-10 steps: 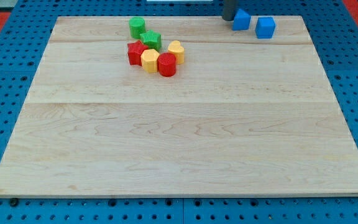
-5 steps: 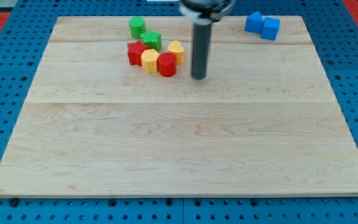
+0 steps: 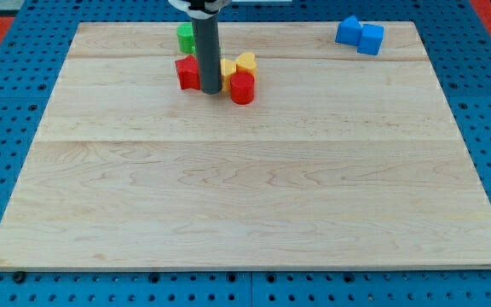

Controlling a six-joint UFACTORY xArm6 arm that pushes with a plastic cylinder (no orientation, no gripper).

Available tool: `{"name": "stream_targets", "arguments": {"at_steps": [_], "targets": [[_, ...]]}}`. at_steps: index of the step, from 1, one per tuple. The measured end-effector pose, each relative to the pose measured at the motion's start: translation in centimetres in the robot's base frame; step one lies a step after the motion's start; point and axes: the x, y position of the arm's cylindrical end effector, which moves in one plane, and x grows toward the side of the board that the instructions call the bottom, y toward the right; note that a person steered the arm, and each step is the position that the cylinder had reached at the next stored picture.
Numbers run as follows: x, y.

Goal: Push the yellow hexagon into the yellow heart

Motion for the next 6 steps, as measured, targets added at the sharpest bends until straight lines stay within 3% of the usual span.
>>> {"name": "stream_targets", "arguments": {"at_steps": [3, 6], "targets": [[-3.2, -0.7], [-5.6, 9.7]]}}
